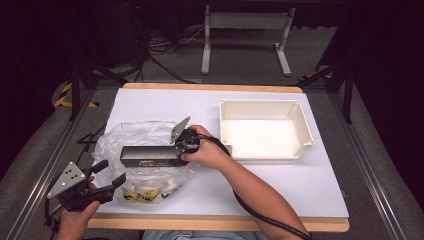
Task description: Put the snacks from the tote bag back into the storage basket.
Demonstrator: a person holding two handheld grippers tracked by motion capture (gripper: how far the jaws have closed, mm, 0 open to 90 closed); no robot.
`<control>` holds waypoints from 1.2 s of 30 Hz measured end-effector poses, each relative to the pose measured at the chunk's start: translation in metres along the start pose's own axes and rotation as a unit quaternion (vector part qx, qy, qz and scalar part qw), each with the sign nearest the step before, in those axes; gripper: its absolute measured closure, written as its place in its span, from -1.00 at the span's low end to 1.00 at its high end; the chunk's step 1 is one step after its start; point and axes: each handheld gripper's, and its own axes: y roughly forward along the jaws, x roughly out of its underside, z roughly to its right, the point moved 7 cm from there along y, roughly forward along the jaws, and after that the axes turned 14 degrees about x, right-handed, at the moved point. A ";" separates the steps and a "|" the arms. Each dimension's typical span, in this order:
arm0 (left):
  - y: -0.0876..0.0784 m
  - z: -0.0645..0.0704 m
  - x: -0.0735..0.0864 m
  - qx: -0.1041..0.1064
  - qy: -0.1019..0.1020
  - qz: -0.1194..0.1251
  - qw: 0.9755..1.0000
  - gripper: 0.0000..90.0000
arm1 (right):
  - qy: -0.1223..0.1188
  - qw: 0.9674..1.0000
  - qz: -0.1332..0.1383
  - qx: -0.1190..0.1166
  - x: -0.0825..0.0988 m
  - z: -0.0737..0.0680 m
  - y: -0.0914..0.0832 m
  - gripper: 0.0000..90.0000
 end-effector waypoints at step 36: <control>0.001 0.002 0.000 0.003 0.004 0.000 1.000 -0.48 | -0.008 1.000 0.002 0.003 -0.032 0.006 -0.057 -0.04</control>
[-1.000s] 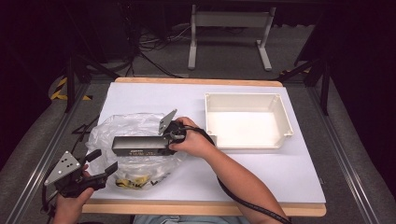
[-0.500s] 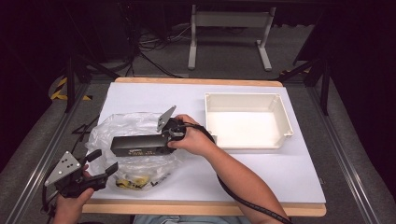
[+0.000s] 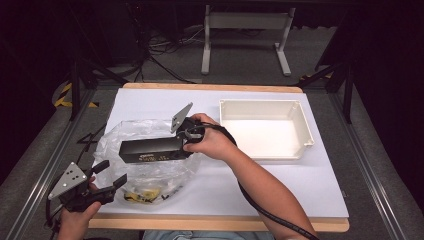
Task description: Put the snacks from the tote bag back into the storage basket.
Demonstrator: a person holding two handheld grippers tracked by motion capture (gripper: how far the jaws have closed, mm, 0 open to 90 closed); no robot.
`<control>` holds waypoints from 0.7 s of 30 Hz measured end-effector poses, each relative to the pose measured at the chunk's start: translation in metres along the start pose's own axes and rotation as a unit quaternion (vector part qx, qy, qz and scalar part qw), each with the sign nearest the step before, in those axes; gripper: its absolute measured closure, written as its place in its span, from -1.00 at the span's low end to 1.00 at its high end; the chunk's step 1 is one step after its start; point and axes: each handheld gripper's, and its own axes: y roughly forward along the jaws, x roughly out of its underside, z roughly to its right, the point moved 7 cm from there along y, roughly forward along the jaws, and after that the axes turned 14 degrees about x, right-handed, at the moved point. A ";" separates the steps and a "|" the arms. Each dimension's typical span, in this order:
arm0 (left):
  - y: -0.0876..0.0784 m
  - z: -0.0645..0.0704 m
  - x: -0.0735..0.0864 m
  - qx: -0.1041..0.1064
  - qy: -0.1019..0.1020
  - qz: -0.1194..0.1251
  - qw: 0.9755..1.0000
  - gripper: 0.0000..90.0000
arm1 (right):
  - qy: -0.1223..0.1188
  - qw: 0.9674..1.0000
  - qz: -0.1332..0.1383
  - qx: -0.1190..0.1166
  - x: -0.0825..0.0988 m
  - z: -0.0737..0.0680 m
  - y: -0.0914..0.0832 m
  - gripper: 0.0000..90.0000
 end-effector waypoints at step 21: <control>0.002 -0.005 0.000 -0.004 -0.008 0.002 1.000 -0.48 | -0.012 1.000 0.011 0.016 -0.008 0.009 -0.064 -0.04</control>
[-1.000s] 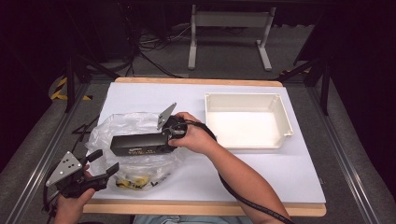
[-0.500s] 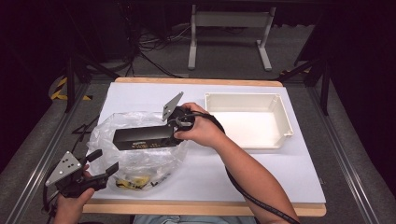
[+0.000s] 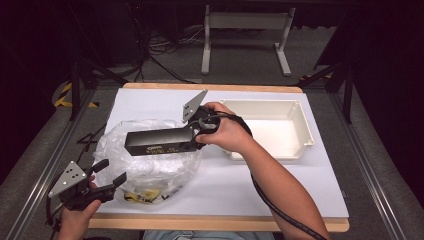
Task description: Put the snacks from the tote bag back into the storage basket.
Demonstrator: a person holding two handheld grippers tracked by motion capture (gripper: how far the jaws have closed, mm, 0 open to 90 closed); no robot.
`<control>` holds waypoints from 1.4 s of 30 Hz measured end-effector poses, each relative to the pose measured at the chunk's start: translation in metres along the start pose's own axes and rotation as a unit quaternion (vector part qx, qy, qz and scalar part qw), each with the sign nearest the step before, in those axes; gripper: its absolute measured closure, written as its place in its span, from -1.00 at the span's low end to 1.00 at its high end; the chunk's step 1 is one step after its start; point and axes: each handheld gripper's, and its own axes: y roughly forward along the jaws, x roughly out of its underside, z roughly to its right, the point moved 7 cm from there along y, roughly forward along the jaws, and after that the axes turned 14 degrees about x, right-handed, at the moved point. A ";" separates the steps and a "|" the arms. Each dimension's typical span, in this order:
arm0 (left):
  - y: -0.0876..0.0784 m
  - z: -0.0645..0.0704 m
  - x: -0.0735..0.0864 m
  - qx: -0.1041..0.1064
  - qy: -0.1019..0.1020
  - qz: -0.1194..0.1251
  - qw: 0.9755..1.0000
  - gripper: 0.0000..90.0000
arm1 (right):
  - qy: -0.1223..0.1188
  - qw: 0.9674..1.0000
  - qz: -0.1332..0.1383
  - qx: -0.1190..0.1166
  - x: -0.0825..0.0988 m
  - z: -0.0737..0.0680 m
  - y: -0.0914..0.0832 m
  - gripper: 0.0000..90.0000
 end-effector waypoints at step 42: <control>0.022 -0.005 -0.010 0.020 0.006 -0.005 1.000 -0.48 | 0.063 0.995 0.016 0.072 0.094 0.036 -0.127 -0.04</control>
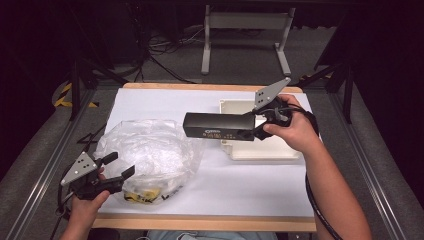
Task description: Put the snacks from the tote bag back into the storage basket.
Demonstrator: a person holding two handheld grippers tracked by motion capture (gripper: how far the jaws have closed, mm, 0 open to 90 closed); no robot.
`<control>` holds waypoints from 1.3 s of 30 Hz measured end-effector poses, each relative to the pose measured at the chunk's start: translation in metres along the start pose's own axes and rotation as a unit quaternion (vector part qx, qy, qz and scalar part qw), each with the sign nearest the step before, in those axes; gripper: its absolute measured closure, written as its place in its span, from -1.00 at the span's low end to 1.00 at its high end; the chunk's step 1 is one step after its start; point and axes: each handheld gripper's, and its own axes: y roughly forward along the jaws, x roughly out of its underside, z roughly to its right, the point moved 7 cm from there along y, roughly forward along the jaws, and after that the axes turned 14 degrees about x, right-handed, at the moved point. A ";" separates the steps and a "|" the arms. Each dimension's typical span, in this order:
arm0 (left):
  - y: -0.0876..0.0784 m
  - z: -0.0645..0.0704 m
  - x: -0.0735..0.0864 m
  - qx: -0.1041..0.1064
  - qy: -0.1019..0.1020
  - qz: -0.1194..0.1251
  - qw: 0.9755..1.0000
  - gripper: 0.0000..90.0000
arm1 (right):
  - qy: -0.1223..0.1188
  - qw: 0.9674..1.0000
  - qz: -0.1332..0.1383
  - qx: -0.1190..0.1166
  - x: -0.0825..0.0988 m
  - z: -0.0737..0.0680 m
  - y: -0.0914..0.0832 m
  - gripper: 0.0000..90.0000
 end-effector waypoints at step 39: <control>-0.025 0.010 0.013 -0.063 0.001 -0.008 0.998 -0.48 | 0.039 0.998 -0.035 0.040 0.082 0.069 -0.050 -0.04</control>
